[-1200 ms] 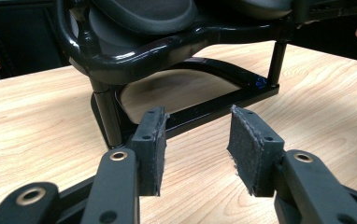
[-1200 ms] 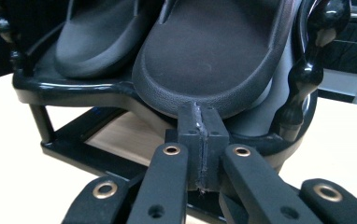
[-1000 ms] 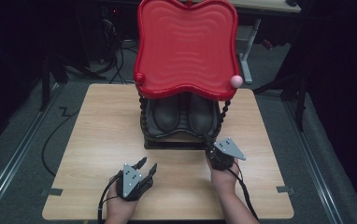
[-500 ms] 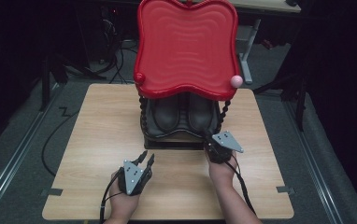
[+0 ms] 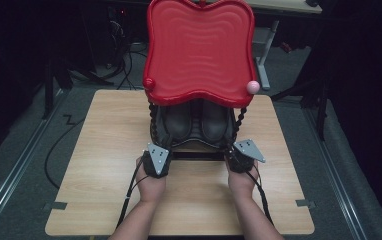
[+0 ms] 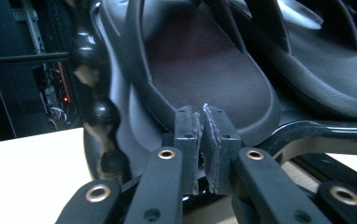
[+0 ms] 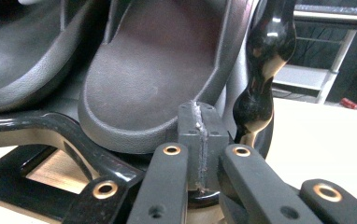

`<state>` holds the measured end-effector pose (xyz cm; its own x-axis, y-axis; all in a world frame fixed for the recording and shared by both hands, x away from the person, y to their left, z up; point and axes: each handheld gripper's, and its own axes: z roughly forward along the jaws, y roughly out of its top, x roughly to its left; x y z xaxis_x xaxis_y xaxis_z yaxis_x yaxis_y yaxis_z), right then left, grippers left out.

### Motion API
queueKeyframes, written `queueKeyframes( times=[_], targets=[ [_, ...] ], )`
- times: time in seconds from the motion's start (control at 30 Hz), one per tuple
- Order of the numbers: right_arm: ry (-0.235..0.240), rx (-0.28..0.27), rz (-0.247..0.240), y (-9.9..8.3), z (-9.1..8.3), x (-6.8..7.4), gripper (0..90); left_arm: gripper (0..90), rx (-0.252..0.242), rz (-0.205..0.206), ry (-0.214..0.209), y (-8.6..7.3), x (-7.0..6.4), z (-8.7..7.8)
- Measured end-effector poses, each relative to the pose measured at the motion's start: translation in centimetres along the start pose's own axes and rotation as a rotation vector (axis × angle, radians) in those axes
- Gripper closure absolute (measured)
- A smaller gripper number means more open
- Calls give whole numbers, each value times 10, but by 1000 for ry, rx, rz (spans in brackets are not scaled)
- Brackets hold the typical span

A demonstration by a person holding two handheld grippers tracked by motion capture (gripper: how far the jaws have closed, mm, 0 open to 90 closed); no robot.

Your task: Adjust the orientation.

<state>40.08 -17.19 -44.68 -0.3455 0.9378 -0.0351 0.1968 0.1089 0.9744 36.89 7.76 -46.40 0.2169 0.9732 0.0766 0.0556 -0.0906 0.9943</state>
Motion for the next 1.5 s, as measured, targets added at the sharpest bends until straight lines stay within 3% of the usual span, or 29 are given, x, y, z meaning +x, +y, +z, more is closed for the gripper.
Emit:
queueKeyframes(
  times=[0.23,0.57,0.73,0.83,0.97,1.1,1.23,1.37,1.5],
  targets=[
    [24,0,7,0,2,8,900,836,1,-20,-13,0,-2,4],
    [42,3,12,1,4,12,898,782,19,-12,-36,4,-3,8],
    [43,-10,20,3,-6,8,832,710,11,2,-50,8,-2,-5],
    [53,-29,22,3,-20,1,786,675,11,18,-71,5,0,-20],
    [64,-19,19,-5,-40,-14,700,635,54,45,-95,-4,8,-45],
    [67,16,17,-19,-54,-32,559,598,112,61,-101,-13,25,-70],
    [23,52,-20,-31,-62,-50,406,546,150,91,-83,-22,45,-87],
    [-1,115,-28,-42,-66,-66,332,530,175,49,-63,-36,63,-94],
    [-24,158,-9,-52,-75,-77,302,519,199,22,-50,-36,70,-90]
  ],
)
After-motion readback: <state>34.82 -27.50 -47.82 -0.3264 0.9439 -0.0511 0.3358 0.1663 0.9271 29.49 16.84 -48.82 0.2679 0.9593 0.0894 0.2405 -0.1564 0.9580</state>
